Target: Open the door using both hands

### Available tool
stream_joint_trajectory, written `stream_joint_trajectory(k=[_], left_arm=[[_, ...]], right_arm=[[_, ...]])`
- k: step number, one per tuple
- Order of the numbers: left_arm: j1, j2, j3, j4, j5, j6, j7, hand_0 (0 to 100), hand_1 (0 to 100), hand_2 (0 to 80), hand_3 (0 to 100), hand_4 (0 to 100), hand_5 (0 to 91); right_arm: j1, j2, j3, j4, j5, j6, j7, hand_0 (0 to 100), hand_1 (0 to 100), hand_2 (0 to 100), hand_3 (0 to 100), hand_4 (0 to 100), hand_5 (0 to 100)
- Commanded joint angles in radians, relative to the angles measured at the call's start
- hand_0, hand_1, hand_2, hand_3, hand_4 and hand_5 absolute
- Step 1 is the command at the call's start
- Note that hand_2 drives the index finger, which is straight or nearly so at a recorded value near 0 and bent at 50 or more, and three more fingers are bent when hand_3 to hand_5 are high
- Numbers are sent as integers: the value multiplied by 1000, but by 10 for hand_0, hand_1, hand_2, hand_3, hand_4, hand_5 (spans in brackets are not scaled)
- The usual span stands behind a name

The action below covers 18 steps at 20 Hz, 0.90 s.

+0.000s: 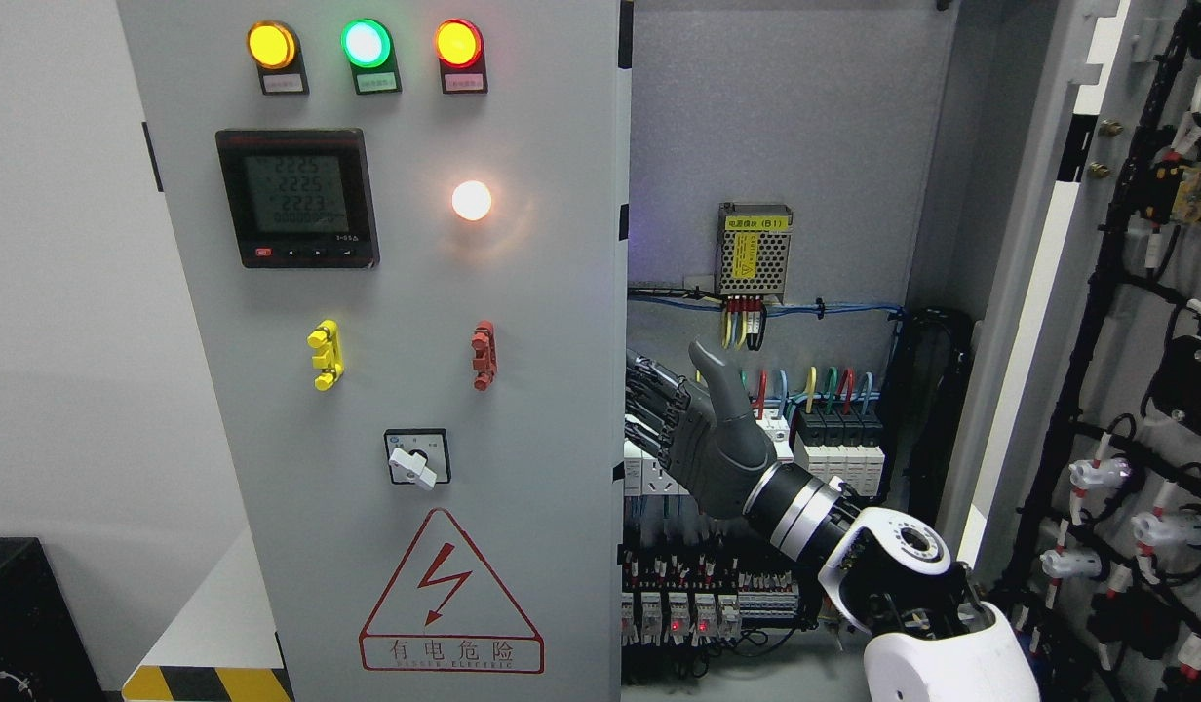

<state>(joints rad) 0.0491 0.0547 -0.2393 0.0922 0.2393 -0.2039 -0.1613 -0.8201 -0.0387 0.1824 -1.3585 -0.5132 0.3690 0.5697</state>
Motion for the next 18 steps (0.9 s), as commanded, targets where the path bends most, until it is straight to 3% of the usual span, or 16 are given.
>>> stream_joint_trajectory(k=[1,5,18], left_arm=[[-2,-1,0,0,0,1,0,0,0,0,0,0,0],[-2,-3,0,0,0,1,2,0,0,0,0,0,0],[0,-1,-1,0,0,0,2,0,0,0,0,0,0]], right_arm=[[-5,0,-1,4,-1,-1,24,0,0,0,0,0,0],[-5,0,-1,2,-2,-1,47,0,0,0,0,0,0],[25,-6,14,-60,-48,-2,47,0,0,0,0,0,0]])
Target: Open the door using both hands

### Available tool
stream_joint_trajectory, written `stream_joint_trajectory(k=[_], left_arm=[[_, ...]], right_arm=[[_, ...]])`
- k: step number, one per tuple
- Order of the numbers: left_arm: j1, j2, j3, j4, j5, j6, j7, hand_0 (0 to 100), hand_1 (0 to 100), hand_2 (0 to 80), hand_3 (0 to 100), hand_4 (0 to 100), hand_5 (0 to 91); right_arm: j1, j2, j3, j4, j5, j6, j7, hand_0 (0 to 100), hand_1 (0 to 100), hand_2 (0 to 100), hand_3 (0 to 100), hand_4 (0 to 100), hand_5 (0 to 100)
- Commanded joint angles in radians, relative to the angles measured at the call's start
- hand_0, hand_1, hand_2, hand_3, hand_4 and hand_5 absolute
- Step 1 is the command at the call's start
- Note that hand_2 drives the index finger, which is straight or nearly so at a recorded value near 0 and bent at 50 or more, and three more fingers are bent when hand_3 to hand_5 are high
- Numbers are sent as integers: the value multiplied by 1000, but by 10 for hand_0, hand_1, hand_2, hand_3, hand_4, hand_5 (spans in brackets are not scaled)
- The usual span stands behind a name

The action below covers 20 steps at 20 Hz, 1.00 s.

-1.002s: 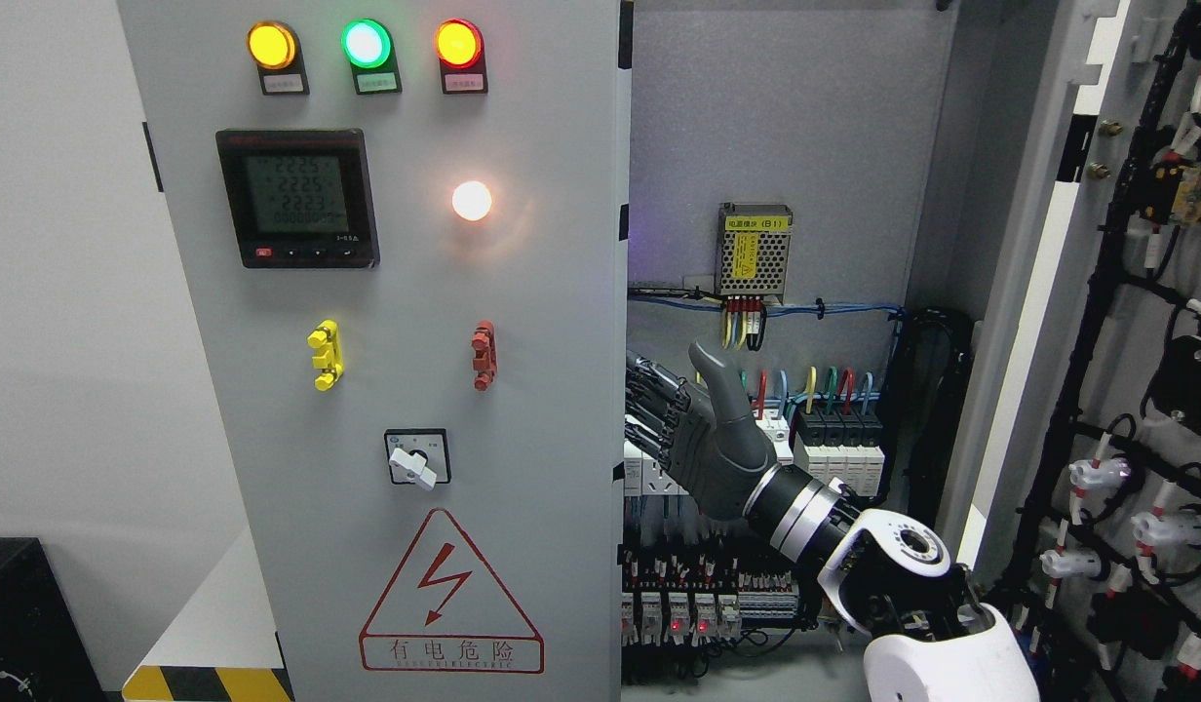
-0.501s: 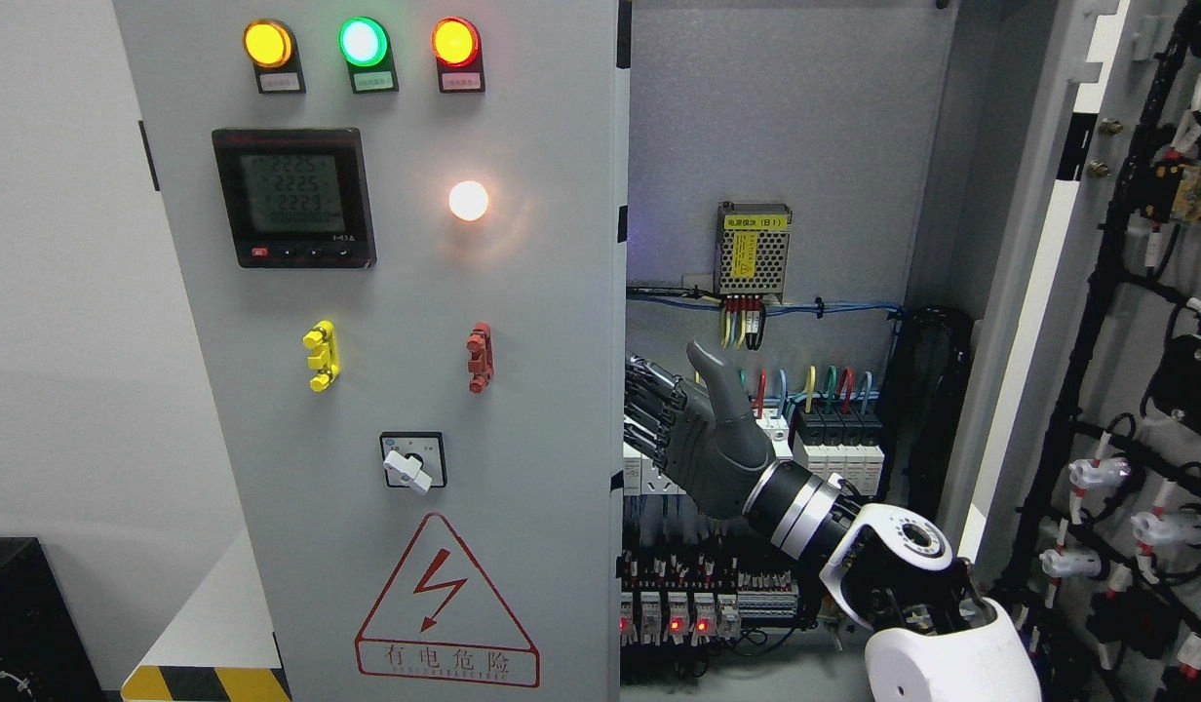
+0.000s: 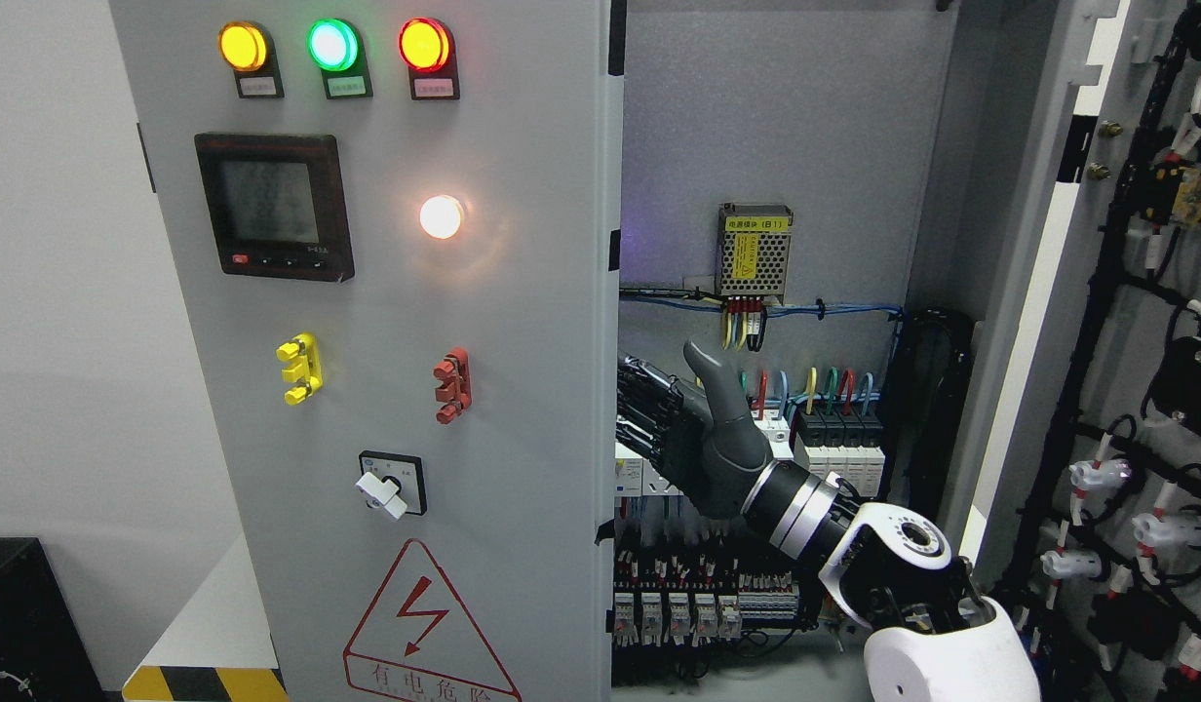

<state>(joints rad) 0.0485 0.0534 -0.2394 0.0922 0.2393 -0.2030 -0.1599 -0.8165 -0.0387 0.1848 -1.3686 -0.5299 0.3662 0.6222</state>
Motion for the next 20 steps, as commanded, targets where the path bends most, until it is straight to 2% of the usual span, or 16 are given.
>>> stream_joint_trajectory(k=[1,4,6,9,17,20], left_arm=[[1,0,-1,0,0,-1,0,0,0,0,0,0,0],[1,2,0,0,0,-1,0,0,0,0,0,0,0],[1,2,0,0,0,-1,-1,0,0,0,0,0,0],[1,2,0,0,0,-1,0,0,0,0,0,0,0],[1,0,0,0,0,-3,-1,0,0,0,0,0,0],[1,0,0,0,0,-3,-1,0,0,0,0,0,0]], right_arm=[[28,-15,24,-61,-39,0,-4,0,0,0,0,0,0],[45,-35,68,-96,-41,-3,14,0,0,0,0,0,0],[53,-37,84,-116,-41,-4,25,0,0,0,0,0,0],[54,-37,88,-125,-41,-4,28,0,0,0,0,0,0],[51,-38,160,-136,-41,-3,31,0,0,0,0,0,0],[51,-38,170,-145,-73,-1,30,0,0,0,0,0,0]])
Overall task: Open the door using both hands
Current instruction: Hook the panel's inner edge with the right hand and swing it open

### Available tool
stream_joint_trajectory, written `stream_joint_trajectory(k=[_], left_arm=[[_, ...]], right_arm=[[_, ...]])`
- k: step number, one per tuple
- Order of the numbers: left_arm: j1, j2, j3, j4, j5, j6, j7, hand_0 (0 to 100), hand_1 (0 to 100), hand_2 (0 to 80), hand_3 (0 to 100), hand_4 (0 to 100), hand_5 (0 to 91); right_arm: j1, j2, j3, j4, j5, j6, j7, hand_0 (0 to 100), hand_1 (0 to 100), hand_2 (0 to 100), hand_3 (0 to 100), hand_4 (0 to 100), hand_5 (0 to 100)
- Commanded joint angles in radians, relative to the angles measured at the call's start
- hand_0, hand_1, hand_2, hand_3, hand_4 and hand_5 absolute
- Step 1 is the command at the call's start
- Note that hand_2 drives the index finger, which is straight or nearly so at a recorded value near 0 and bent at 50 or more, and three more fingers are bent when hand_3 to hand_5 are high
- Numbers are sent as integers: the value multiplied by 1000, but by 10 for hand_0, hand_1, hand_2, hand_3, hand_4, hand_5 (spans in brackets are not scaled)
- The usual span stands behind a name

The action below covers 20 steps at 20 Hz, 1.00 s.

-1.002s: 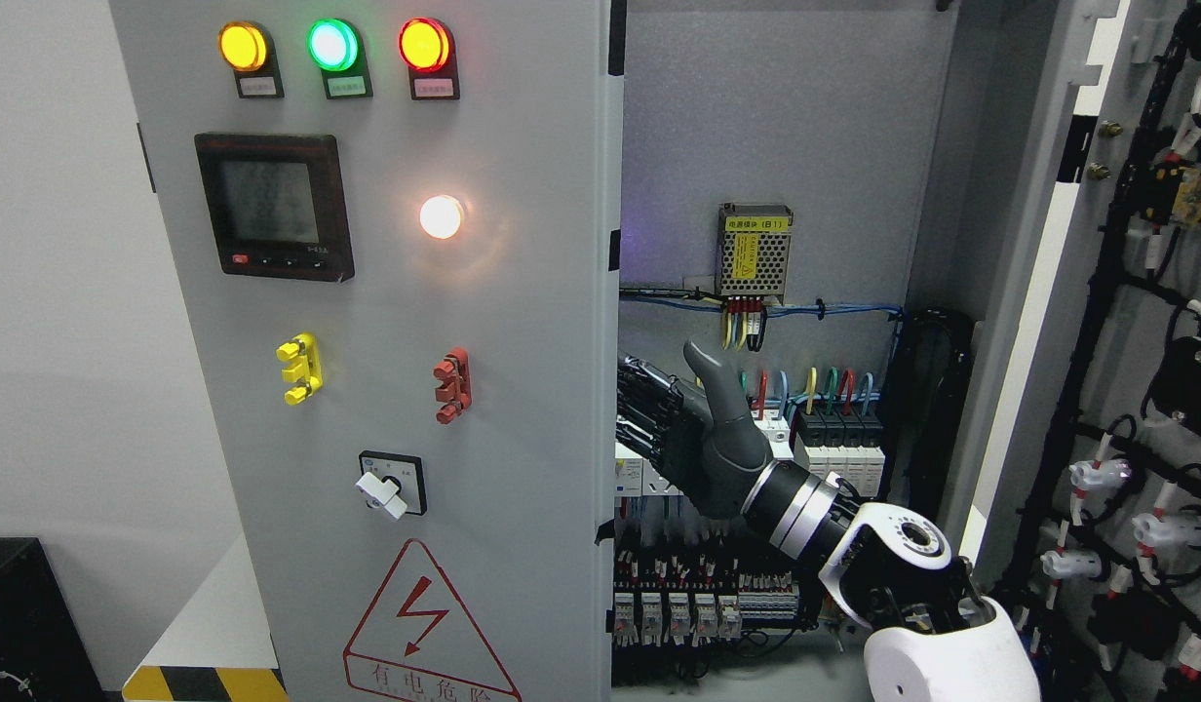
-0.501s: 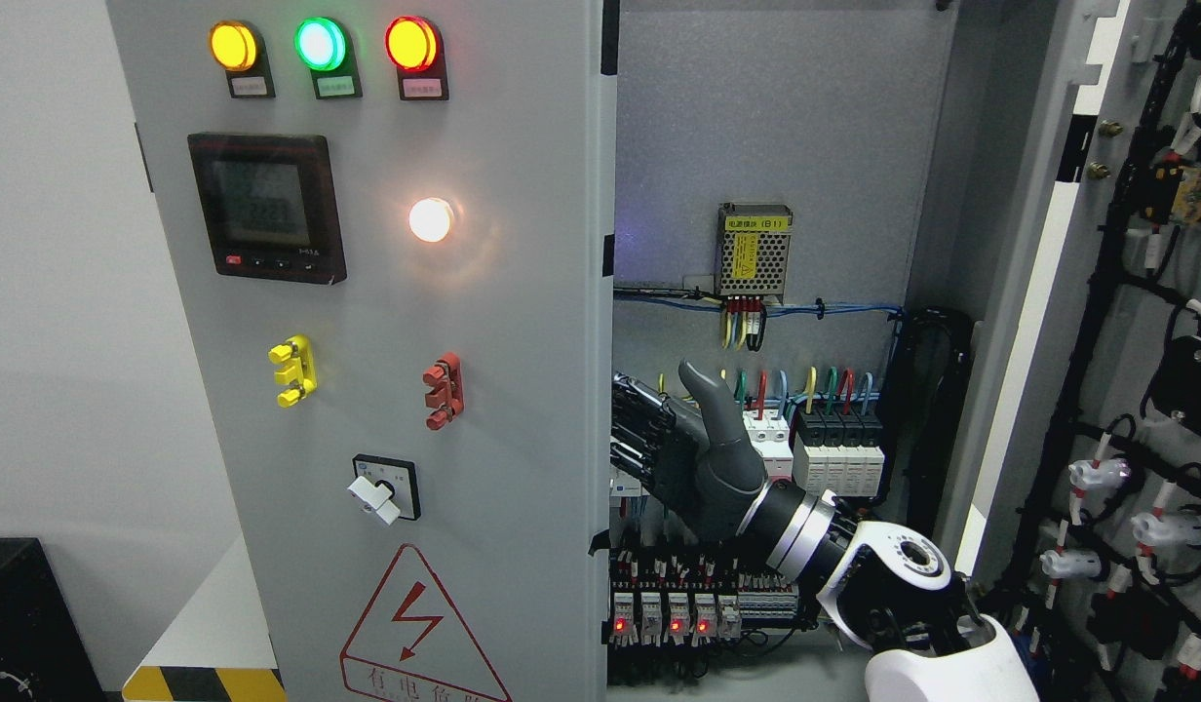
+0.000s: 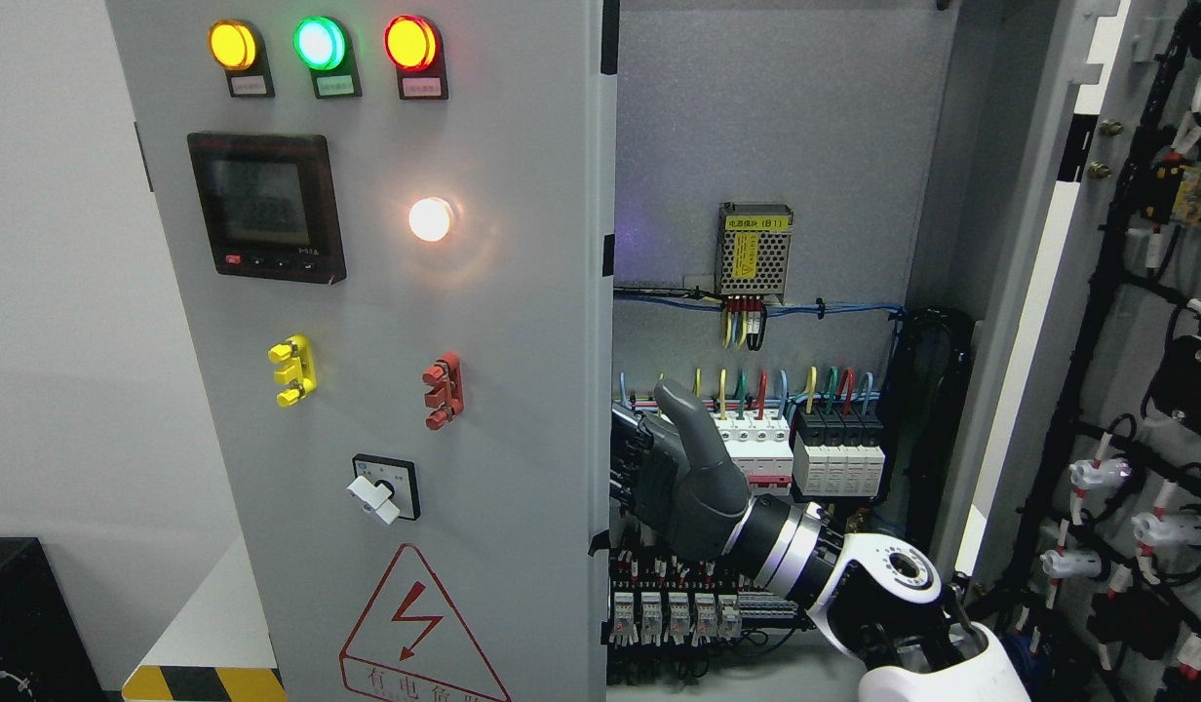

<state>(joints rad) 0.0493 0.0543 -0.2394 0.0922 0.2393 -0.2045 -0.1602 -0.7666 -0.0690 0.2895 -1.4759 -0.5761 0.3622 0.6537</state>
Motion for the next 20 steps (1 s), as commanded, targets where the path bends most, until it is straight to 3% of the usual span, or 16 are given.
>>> stream_joint_trajectory(k=[1,10,20], left_arm=[[1,-1,0,0,0,-1,-1,0,0,0,0,0,0],[-5,2,0,6,0,0,-1,0,0,0,0,0,0],[-6,-1,-1,4,-2,0,-1,0,0,0,0,0,0]], right_arm=[[1,-8,74,-41,-40,4,0,0,0,0,0,0,0],[3,-8,92,-101,-136,35,0,0,0,0,0,0,0],[36,-3,158,-202,-137,55,0,0,0,0,0,0,0]])
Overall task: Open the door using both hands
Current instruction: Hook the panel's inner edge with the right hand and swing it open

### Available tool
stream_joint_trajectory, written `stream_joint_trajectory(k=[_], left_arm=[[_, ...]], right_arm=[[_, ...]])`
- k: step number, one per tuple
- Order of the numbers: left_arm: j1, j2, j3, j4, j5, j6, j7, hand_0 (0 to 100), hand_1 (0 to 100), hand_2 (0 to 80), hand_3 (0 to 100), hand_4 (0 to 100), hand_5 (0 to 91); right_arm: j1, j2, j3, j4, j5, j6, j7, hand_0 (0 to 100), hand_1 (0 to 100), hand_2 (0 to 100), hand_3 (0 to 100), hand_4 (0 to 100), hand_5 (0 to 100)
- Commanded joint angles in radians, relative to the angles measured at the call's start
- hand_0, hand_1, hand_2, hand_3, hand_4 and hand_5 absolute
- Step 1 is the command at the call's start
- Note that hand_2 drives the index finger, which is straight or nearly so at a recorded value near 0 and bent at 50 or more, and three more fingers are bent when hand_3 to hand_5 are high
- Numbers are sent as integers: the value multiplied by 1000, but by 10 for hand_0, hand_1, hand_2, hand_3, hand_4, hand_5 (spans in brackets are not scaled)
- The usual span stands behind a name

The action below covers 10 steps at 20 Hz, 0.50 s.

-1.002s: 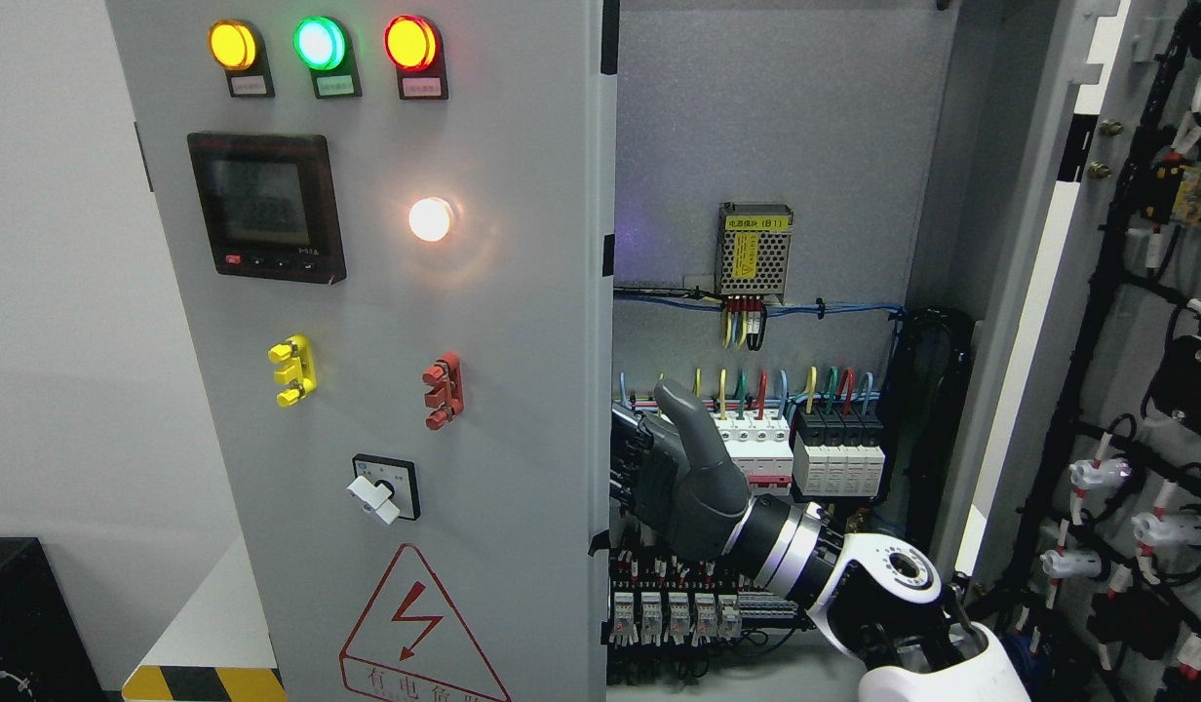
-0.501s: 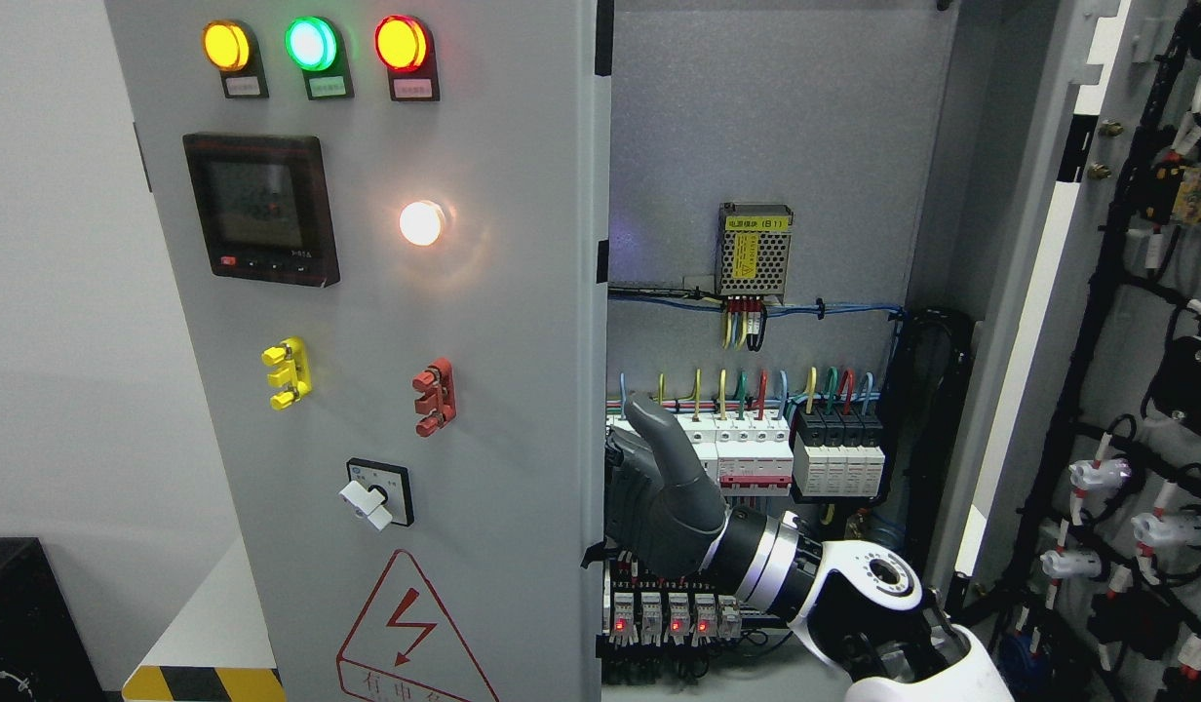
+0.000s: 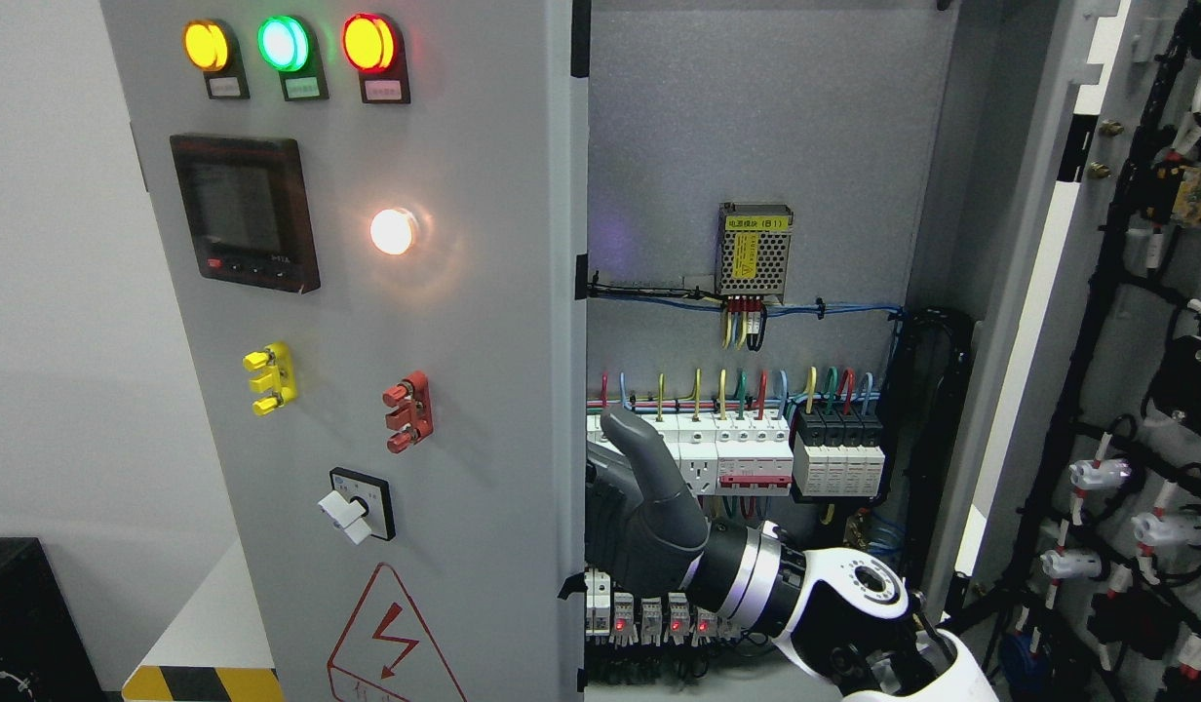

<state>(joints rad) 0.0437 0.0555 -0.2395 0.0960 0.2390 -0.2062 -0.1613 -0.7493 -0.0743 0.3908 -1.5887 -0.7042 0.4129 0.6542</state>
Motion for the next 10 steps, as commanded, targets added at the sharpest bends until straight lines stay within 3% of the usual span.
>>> stream_joint_trajectory(k=[1,10], left_arm=[[-1,-2,-1,1,-1,2,0,0,0,0,0,0,0],[-1,0,-1,1,-1,1,0,0,0,0,0,0,0]], right_arm=[[22,2,62,-96,-9,4,-1,0,0,0,0,0,0],[39,5,135,-168,-70,15,-2,0,0,0,0,0,0]])
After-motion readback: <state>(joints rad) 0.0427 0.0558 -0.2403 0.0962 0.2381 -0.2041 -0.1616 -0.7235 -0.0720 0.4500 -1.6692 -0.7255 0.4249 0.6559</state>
